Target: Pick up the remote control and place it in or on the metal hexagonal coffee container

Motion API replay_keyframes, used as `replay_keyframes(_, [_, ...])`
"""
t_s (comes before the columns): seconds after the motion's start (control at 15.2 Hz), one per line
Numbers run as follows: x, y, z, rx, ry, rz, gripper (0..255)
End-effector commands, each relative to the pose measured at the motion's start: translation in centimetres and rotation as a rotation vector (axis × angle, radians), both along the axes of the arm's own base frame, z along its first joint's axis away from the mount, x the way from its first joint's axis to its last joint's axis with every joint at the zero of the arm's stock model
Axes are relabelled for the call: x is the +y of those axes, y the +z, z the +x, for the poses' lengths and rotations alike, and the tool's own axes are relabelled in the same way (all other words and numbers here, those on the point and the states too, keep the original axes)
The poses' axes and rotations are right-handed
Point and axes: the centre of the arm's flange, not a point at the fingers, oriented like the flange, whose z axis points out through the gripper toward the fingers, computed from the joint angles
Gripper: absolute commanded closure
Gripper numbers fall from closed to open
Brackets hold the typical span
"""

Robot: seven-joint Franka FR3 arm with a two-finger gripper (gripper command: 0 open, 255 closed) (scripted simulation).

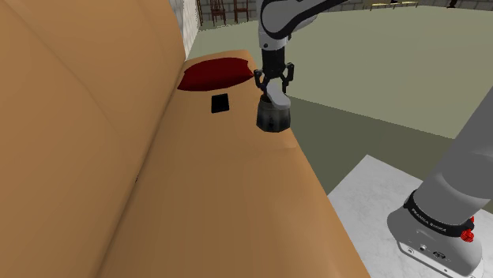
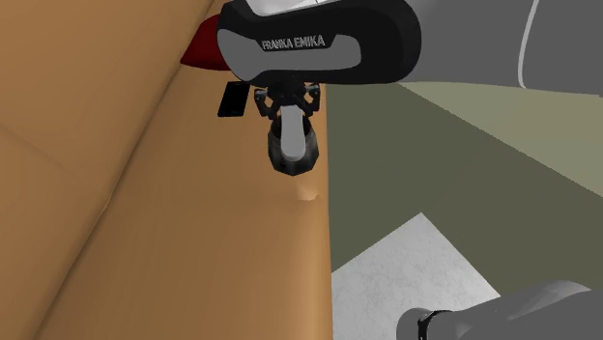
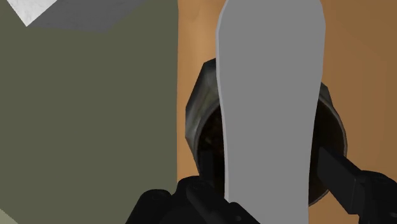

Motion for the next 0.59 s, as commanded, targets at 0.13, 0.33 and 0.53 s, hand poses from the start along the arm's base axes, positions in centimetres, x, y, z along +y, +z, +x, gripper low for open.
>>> replay_keyframes(0.13, [0.0,-0.12,0.01,0.002,0.0,0.0,255])
replay_keyframes(0.33, [0.01,-0.17,0.02,0.002,0.0,0.0,0])
replay_keyframes(0.53, [0.0,-0.12,0.01,0.002,0.0,0.0,0])
